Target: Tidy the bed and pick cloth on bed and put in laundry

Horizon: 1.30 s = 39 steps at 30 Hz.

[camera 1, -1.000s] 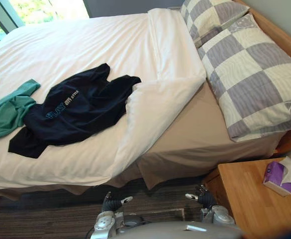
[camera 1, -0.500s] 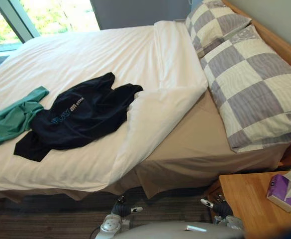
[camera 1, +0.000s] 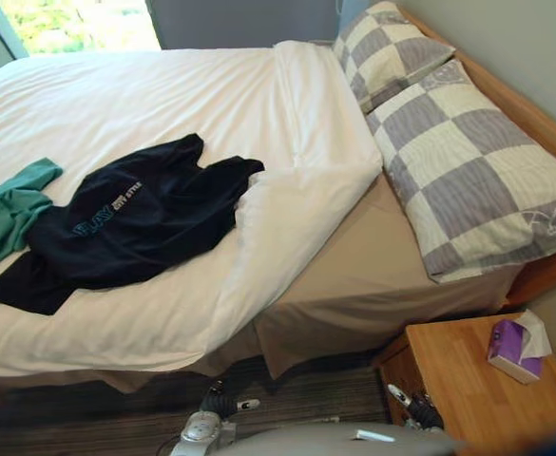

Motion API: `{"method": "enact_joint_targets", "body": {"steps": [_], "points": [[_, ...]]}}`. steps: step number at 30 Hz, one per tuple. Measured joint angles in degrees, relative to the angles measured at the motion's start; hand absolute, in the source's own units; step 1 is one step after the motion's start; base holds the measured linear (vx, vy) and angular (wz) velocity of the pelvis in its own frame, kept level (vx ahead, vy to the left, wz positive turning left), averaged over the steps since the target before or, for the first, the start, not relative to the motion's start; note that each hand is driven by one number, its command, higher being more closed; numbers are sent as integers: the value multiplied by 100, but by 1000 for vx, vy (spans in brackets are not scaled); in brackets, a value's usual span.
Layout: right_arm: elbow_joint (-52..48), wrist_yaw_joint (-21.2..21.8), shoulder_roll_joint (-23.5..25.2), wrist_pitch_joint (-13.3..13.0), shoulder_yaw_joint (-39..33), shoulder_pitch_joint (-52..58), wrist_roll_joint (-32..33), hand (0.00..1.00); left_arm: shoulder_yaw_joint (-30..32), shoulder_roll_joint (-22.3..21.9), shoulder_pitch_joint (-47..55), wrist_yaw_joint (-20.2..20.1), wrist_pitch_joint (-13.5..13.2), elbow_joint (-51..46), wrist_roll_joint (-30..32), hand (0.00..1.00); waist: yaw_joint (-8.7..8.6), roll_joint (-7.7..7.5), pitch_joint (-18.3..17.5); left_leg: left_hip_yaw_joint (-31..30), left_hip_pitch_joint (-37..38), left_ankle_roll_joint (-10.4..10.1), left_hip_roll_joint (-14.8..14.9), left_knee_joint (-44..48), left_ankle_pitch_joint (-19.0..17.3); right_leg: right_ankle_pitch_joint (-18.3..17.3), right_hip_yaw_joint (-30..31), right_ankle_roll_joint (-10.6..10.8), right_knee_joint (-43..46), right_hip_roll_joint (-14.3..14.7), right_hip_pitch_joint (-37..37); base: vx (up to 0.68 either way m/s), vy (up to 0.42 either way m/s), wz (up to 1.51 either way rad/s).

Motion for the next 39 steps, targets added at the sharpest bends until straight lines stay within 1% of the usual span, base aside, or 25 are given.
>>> {"method": "enact_joint_targets", "body": {"steps": [2,3,4,5,6,7,8,10,11,13,15,18,21,22,23,25,26,27,29,31,32,33,35,37,39], "points": [[-49,-237,-140,-184,-358,98,-9,0,47,-21,-4,36,115,5,-58,0,-18,76,-5,68,-65,3,24,-8,2,3,109,-5,6,33,-109,-127,-28,-21],[-222,-459,-235,-375,-566,177,-117,0,94,-21,-7,36,196,16,-128,0,-60,92,17,62,-71,11,34,-10,13,3,122,-5,17,47,-123,-108,-28,-7],[-479,-669,-354,-526,-711,271,-209,0,105,-22,5,37,282,28,-237,0,-93,76,32,58,-73,14,41,-12,20,3,135,-5,37,54,-152,-125,-21,-5],[-669,-782,-413,-588,-766,301,-272,0,123,-21,6,37,302,28,-264,0,-94,84,28,59,-76,16,42,-13,22,1,157,-4,41,56,-188,-140,-2,-11],[-1201,-1005,-524,-671,-860,336,-408,0,202,-29,15,36,343,24,-280,0,-93,99,23,61,-110,24,42,-14,27,-6,211,2,53,53,-253,-146,14,-11],[-1851,-1221,-632,-687,-900,350,-618,0,216,-22,35,40,382,-17,-303,0,-91,101,18,56,-175,53,35,-14,47,-12,235,14,59,48,-330,-121,15,-7],[-2175,-1309,-689,-688,-920,355,-728,0,216,-17,46,40,381,-33,-334,0,-86,98,20,44,-204,62,31,-13,54,-14,235,28,63,45,-365,-96,10,5],[-3435,-1488,-892,-603,-960,355,-1218,0,226,27,109,65,381,-114,-437,0,-74,29,-28,-58,-357,103,-7,-13,81,-27,193,93,66,25,-468,-42,5,18],[-3708,-1492,-930,-566,-967,348,-1322,0,226,43,136,75,377,-163,-441,0,-72,9,-36,-87,-375,107,-16,-12,83,-26,165,97,66,14,-472,10,9,24],[-4758,-1393,-1100,-246,-955,254,-1752,0,217,120,194,92,347,-298,-443,0,-20,-114,-44,-180,-442,117,-70,-12,82,4,94,82,75,-33,-453,38,15,22],[-5106,-1240,-1196,-32,-871,120,-1936,0,213,160,196,156,320,-312,-442,0,1,-139,-80,-211,-465,124,-83,-11,83,39,95,83,81,-39,-449,92,12,13],[-5694,-723,-1641,595,-169,-342,-2276,0,202,280,216,209,274,-424,-432,0,49,-327,-64,-328,-527,128,-63,-8,87,127,153,44,74,-2,-447,77,7,20],[-5833,-359,-2055,871,483,-860,-2478,0,200,283,227,192,273,-493,-364,0,78,-318,-59,-436,-581,146,-48,-6,100,213,280,-13,72,26,-446,58,22,26],[-5843,-175,-2206,1034,780,-1177,-2529,0,202,297,224,144,272,-517,-348,0,92,-287,-39,-499,-601,168,-46,-5,117,260,283,-12,73,32,-442,32,22,19],[-5842,-145,-2225,1057,837,-1236,-2537,0,201,304,224,132,272,-521,-334,0,94,-278,-34,-517,-610,174,-45,-5,122,269,283,-11,73,33,-442,31,19,25],[-5807,41,-2403,1280,1432,-1755,-2691,0,195,455,224,-99,276,-518,-125,0,120,-246,8,-578,-670,209,-37,6,157,332,287,-27,72,46,-459,26,16,18],[-5793,48,-2402,1305,1486,-1813,-2715,0,194,476,226,-112,279,-518,-98,0,143,-244,17,-582,-670,210,-36,6,161,337,289,-25,73,49,-459,0,0,0],[-5749,50,-2400,1445,1693,-2039,-2790,0,194,547,223,-207,289,-517,18,0,247,-254,71,-593,-670,213,-27,1,172,360,297,-20,73,58,-460,0,0,0],[-5546,54,-2400,1578,1984,-2543,-2890,0,190,612,209,-265,302,-494,72,0,313,-291,237,-667,-777,248,-24,-3,226,387,293,-21,111,65,-518,-71,-6,16],[-5417,-61,-2402,1908,2138,-3204,-3084,0,19,686,-1,-312,398,-502,77,0,458,-299,459,-819,-1084,307,81,27,376,633,325,-179,118,174,-811,-98,12,28],[-5404,-117,-2404,1976,2176,-3375,-3146,0,-30,707,-72,-312,416,-509,78,0,526,-301,541,-859,-1166,311,122,29,416,712,345,-232,120,208,-881,-97,23,26],[-5386,-223,-2403,2093,2245,-3671,-3269,0,-30,752,-200,-305,463,-541,81,0,605,-373,712,-891,-1292,337,160,30,484,783,376,-225,119,254,-968,-110,23,29],[-5331,-326,-2401,2165,2284,-4000,-3273,0,-16,838,-323,-292,524,-667,80,0,734,-534,923,-979,-1509,367,189,135,507,794,409,-211,122,254,-1069,-95,18,40],[-5170,-477,-2400,2166,2293,-4358,-3447,0,-5,936,-473,-218,524,-801,83,0,900,-644,1169,-1100,-1828,421,199,414,374,856,429,-204,129,253,-1191,-77,32,31],[-5063,-634,-2400,2164,2296,-4536,-3491,0,54,959,-554,-161,526,-868,93,0,973,-647,1264,-1177,-2066,442,209,603,315,918,439,-161,124,250,-1299,-53,49,17]]}}
